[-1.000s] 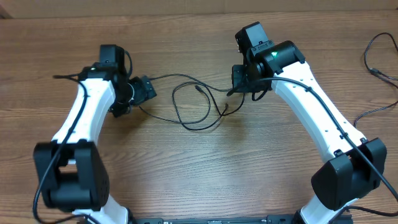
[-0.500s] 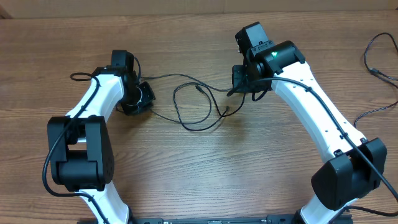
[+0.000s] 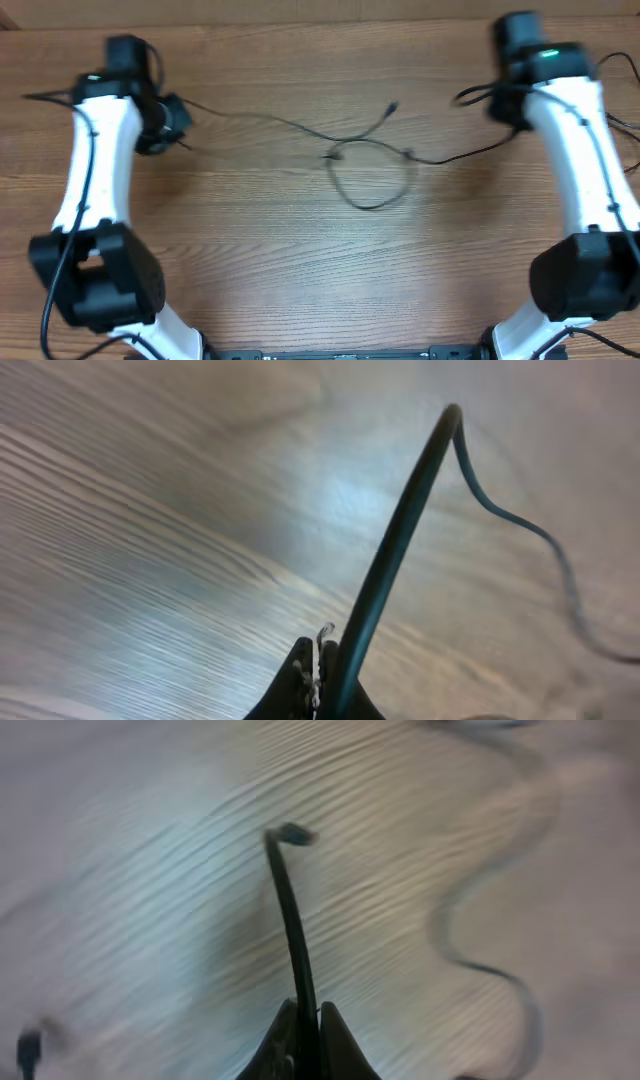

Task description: Untangle cables

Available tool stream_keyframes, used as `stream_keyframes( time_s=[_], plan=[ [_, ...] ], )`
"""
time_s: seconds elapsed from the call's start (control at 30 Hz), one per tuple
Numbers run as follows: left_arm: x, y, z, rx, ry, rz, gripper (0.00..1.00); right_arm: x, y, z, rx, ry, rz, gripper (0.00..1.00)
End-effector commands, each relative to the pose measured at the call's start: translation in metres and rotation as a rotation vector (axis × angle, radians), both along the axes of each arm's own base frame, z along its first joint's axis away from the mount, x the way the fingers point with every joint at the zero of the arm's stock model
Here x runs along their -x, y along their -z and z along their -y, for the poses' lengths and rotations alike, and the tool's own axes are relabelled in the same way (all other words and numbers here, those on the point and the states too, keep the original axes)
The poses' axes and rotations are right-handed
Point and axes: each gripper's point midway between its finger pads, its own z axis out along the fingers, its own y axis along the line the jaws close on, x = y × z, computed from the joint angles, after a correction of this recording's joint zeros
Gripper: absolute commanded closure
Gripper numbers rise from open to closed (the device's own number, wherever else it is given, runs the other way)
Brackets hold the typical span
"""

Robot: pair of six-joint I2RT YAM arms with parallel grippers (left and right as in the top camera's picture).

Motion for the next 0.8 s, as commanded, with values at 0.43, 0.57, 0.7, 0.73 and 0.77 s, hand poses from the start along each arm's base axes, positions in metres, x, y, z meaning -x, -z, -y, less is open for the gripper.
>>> stream_keyframes(
  time_s=[0.43, 0.57, 0.7, 0.73, 0.77],
  plan=[
    [0.001, -0.035, 0.076, 0.087, 0.180, 0.071, 0.96, 0.013, -0.216, 0.113, 0.144, 0.297, 0.613, 0.96],
    [0.004, -0.035, 0.107, 0.078, 0.285, 0.070, 0.96, 0.013, -0.195, 0.115, 0.138, 0.300, 0.535, 0.96],
    [0.009, -0.035, 0.133, 0.077, 0.356, 0.067, 0.96, 0.012, -0.165, 0.129, 0.134, 0.330, 0.439, 0.96],
    [0.010, -0.035, 0.138, 0.078, 0.368, 0.064, 0.96, 0.013, -0.157, 0.134, 0.134, 0.342, 0.418, 0.96],
    [0.011, -0.035, 0.143, 0.078, 0.381, 0.063, 0.96, 0.013, -0.147, 0.139, 0.131, 0.359, 0.392, 0.96]
  ],
)
